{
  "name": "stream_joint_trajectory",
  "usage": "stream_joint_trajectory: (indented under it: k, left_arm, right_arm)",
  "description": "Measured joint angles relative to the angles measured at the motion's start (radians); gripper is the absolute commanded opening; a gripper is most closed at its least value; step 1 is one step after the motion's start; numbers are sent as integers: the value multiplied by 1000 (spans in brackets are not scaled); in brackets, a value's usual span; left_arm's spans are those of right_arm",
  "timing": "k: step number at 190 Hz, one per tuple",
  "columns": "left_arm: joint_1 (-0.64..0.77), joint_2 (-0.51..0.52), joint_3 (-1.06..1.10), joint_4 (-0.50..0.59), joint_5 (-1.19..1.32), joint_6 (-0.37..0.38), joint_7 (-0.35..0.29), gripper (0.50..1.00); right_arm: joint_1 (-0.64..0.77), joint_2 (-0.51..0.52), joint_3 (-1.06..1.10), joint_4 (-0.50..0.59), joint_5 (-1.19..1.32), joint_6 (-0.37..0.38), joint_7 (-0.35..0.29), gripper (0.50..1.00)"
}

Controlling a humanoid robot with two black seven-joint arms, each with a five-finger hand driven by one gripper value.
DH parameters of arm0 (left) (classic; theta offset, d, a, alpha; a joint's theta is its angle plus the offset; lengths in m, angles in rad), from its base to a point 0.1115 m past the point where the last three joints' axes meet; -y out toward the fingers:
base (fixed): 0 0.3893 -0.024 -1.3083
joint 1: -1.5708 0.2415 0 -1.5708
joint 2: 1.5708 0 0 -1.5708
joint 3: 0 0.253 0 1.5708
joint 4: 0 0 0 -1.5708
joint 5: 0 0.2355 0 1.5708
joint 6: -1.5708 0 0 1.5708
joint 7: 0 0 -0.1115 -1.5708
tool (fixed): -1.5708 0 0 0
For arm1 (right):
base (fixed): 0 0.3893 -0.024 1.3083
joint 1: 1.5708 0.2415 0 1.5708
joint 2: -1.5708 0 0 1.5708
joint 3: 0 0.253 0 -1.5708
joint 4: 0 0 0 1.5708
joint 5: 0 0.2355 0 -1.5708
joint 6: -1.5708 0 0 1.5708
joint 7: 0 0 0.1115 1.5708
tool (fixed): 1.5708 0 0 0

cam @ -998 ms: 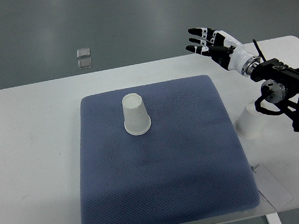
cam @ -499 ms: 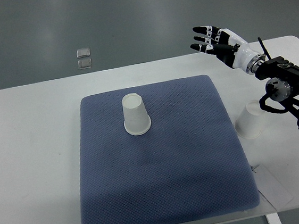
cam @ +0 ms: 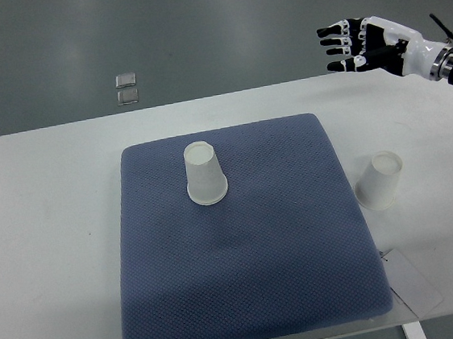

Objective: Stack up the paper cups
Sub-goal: 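Move the right hand over the white cup beside the pad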

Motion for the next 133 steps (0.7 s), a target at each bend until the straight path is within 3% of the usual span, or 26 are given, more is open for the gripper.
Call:
stream_joint_trajectory:
  k: [51,103,133]
  left_arm:
    - [0,0,0,0,0,0,0,1000]
    - [0,0,0,0,0,0,0,1000]
    - [0,0,0,0,0,0,0,1000]
  right_arm:
    - [41,-173,-16,173,-447,39,105,909]
    - [58,-278,-69,322,-664,39,171,905]
    - [56,-288,-134,336,-768,-22,202,905]
